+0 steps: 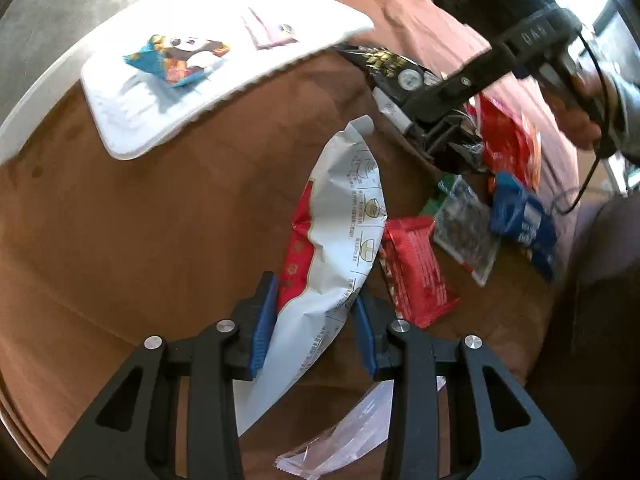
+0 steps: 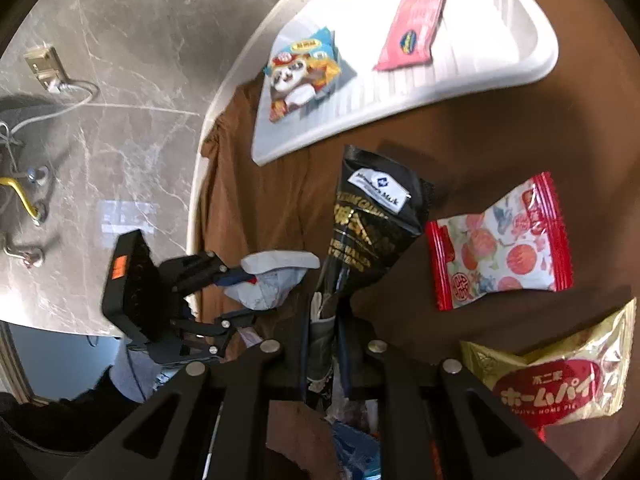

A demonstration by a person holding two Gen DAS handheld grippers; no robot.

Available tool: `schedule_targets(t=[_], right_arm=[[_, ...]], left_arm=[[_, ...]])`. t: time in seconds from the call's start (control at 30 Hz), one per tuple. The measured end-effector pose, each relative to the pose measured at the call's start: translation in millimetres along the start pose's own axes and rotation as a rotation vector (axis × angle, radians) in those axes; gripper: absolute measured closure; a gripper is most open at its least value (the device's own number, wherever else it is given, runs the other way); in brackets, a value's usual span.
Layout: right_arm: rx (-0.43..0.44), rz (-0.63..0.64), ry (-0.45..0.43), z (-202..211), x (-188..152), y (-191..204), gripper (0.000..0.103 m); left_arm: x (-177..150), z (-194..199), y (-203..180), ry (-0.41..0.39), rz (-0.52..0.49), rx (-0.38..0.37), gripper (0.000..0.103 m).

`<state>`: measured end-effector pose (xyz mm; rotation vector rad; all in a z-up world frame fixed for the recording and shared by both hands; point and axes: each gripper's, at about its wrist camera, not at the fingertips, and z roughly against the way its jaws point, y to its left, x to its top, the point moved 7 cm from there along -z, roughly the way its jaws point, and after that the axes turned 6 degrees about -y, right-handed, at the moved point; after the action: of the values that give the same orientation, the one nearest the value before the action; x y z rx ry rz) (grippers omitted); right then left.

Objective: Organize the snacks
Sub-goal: 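Grasp the white wrapper with the left tool while the right tool grasps the black coffee packet, then place the white wrapper and black coffee packet into the tray, open both tools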

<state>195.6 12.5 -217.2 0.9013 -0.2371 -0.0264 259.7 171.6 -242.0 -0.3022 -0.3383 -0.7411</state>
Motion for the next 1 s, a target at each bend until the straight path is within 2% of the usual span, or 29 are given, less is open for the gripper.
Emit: schedule_targets(t=[0.13,0.23,0.33,0.47,0.63,0.73,0.83,1.0], right_arm=[[0.037,-0.019,-0.026,13,9,4,0.089],[0.056,-0.031,-0.051,22,19,7,0.089],[0.069,-0.037,-0.081,30,33,8,0.089],[0.061,-0.029,-0.121,40,53,7,0.089],[0.024,-0.016,-0.172,52,87,-3,0.089],[-0.002,-0.005,-0.191,57,108,-10,0.089],[-0.036,0.011,-0.203,58,125,-16,0.089],[-0.09,0.034,-0.202,53,148,-28,0.089]], left_arm=[[5,15,22,-0.05,0.155,-0.098,0.07],[6,24,31,-0.108,0.264,-0.165,0.07],[20,40,50,-0.184,0.36,-0.233,0.07],[37,57,68,-0.275,0.44,-0.259,0.07],[62,58,92,-0.363,0.58,-0.276,0.07],[74,51,112,-0.384,0.637,-0.252,0.07],[86,38,134,-0.406,0.725,-0.266,0.07],[95,17,152,-0.414,0.8,-0.276,0.071]])
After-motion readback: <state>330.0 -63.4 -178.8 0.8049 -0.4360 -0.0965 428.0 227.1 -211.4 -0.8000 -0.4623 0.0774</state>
